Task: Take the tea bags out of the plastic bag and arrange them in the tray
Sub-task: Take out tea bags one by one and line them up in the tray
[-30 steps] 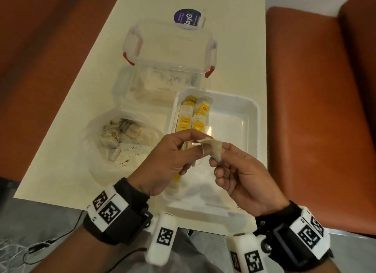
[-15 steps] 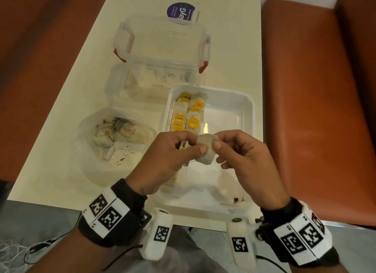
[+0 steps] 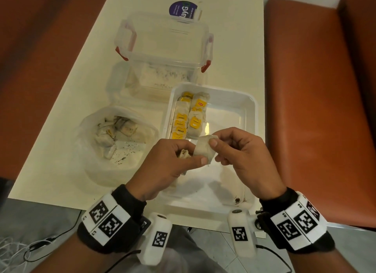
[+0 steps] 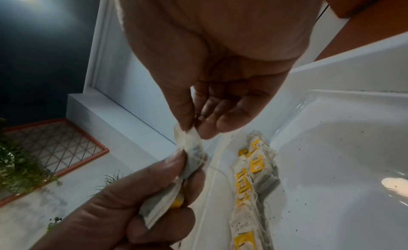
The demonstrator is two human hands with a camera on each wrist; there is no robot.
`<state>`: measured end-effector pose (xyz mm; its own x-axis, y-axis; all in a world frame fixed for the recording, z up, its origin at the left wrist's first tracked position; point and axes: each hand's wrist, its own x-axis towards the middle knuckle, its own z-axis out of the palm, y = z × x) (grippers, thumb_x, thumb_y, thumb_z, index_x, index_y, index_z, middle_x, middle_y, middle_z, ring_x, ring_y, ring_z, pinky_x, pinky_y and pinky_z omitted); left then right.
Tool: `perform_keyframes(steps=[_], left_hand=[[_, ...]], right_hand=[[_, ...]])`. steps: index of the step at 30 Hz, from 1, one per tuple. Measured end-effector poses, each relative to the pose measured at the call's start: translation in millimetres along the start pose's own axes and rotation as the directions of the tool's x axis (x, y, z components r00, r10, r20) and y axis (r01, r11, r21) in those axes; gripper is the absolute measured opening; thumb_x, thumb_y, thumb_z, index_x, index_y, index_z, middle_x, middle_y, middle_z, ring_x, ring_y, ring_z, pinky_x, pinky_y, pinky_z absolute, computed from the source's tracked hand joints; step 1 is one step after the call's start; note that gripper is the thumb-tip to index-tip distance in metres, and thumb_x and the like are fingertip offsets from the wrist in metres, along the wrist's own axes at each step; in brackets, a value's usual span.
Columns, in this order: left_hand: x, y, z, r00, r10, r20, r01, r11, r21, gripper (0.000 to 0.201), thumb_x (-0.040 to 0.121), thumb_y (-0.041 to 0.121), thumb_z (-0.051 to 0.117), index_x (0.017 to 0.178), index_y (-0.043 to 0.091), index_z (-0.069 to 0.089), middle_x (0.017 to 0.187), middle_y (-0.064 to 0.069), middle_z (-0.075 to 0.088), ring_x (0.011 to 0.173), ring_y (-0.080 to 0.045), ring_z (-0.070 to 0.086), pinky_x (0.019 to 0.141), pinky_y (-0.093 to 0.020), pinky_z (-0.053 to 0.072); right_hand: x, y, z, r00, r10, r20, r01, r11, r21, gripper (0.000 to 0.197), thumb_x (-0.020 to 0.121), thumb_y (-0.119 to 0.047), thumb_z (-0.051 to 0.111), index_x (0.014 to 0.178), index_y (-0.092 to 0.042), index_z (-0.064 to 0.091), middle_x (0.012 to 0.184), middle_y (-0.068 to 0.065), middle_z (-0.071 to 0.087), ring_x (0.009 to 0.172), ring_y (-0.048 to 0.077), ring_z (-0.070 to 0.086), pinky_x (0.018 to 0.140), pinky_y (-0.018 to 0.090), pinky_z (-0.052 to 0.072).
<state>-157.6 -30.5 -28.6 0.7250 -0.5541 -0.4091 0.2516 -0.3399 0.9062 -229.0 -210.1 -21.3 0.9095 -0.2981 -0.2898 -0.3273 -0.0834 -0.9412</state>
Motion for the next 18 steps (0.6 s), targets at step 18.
perform_keyframes(steps=[18], left_hand=[[-63,-10,-59,0.977,-0.133,-0.167,0.122,0.99,-0.076,0.029,0.058,0.049,0.075,0.081,0.033,0.079,0.073,0.012,0.068,0.051,-0.004,0.047,0.048,-0.014,0.039]], right_hand=[[91,24,23,0.968,0.246,0.05,-0.205,0.888,-0.411,0.007,0.091,-0.018,0.071,0.093,-0.012,0.067,0.071,0.007,0.076,0.076,0.028,0.075,0.079,0.041,0.062]])
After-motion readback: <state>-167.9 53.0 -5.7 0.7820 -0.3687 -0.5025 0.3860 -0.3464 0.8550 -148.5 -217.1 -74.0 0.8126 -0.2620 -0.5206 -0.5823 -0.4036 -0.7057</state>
